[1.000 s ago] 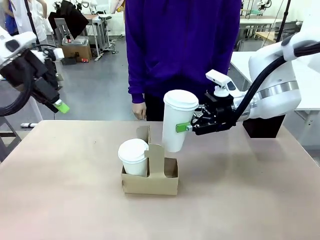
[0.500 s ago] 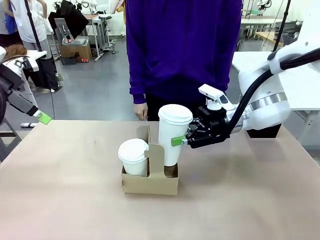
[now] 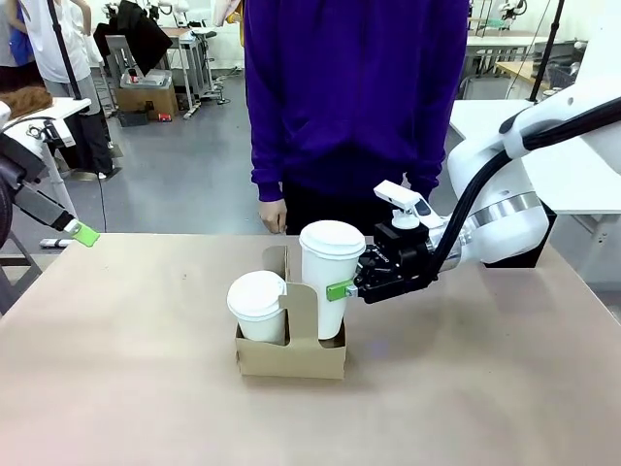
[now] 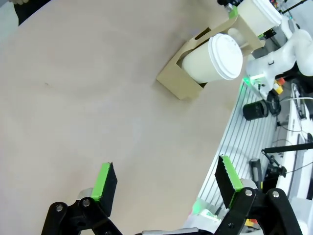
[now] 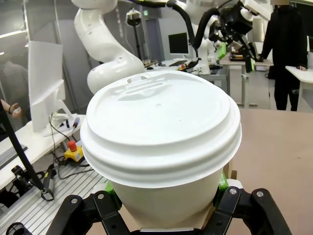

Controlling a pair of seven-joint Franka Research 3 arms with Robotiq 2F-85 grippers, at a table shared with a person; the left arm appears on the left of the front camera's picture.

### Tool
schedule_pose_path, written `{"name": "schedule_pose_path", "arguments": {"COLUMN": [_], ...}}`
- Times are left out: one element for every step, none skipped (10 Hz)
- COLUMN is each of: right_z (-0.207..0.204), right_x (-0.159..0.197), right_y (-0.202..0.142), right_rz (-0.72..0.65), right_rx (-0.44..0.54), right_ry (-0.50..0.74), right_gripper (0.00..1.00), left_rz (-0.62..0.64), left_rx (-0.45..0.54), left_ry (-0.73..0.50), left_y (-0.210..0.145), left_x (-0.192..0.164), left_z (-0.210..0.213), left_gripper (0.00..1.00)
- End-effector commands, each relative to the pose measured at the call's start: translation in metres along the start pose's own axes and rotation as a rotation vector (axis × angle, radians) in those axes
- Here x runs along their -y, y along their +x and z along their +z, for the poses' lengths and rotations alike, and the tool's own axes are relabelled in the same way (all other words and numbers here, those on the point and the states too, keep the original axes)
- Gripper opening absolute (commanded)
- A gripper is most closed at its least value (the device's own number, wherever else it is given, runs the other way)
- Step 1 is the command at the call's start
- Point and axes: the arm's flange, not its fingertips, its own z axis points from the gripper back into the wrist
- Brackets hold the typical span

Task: Pour a drink into a cup and package it in a carrier.
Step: Insert the held 600 ml Paper Cup into the Cup Carrier.

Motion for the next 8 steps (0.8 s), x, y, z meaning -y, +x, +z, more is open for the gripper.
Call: {"name": "schedule_pose_path", "arguments": {"right_z": [-0.004, -0.002, -0.001, 0.003, 0.006, 0.007, 0.008, 0.009], "right_x": [0.011, 0.015, 0.019, 0.024, 0.029, 0.031, 0.032, 0.034], "right_y": [-0.006, -0.011, -0.016, -0.022, -0.026, -0.030, -0.034, -0.039], "right_rz": [0.027, 0.036, 0.045, 0.055, 0.046, 0.044, 0.043, 0.049], "right_rx": [-0.025, -0.030, -0.040, -0.051, -0.053, -0.068, -0.082, -0.094], "right_ry": [0.016, 0.009, 0.004, -0.006, -0.008, -0.002, 0.005, 0.014], "right_gripper": [0.80, 0.80, 0.80, 0.80, 0.80, 0.80, 0.80, 0.80], "left_rz": [-0.006, -0.006, -0.006, -0.006, -0.006, -0.006, -0.006, -0.006], "left_rx": [0.000, 0.000, 0.000, 0.000, 0.000, 0.000, 0.000, 0.000], "left_ry": [0.011, 0.011, 0.011, 0.011, 0.011, 0.011, 0.011, 0.011], "left_y": [0.001, 0.001, 0.001, 0.001, 0.001, 0.001, 0.001, 0.001], "left_x": [0.003, 0.003, 0.003, 0.003, 0.003, 0.003, 0.003, 0.003], "left_z": [0.002, 0.002, 0.002, 0.002, 0.002, 0.002, 0.002, 0.002], "left_gripper": [1.00, 1.00, 1.00, 1.00, 1.00, 1.00, 1.00, 1.00]}}
